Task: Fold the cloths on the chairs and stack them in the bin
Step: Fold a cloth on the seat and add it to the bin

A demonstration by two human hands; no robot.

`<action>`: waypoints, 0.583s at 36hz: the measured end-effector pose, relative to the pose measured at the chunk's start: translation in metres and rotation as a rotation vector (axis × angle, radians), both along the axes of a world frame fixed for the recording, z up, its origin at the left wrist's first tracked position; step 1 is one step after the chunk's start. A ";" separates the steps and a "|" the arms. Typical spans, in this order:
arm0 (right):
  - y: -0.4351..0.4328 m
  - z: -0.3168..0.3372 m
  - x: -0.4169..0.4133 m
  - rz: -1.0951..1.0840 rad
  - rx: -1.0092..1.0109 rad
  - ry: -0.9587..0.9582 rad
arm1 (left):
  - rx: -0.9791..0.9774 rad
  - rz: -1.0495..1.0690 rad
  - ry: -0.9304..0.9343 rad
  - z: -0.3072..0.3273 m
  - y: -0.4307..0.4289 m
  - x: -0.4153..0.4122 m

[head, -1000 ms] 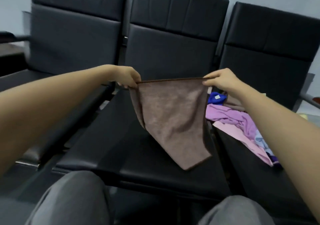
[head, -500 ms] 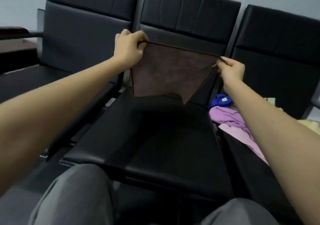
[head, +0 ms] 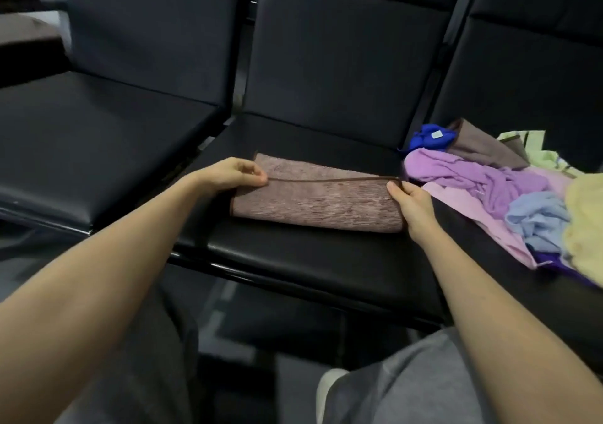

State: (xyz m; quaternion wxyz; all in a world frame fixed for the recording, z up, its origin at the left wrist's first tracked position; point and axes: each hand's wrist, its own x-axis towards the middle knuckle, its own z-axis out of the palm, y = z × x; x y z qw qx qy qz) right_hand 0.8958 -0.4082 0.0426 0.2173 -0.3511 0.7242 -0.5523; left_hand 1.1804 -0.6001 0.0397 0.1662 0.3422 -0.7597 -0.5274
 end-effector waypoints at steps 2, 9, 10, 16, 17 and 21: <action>-0.005 -0.001 -0.002 -0.002 0.059 0.064 | 0.075 -0.040 0.003 -0.001 -0.006 0.004; -0.022 -0.006 -0.007 0.127 0.284 0.097 | -0.155 -0.133 -0.454 0.020 -0.016 0.003; -0.025 -0.006 -0.010 0.159 0.305 0.106 | -0.158 -0.097 -0.407 0.017 -0.019 0.001; -0.044 0.003 -0.014 -0.040 0.034 0.201 | -0.182 0.237 0.119 0.016 -0.023 -0.025; -0.048 0.006 -0.014 -0.077 -0.017 0.197 | -0.201 0.315 0.176 0.015 -0.023 -0.033; -0.070 0.010 -0.017 -0.185 -0.124 0.144 | -0.317 0.609 0.252 0.009 -0.033 -0.057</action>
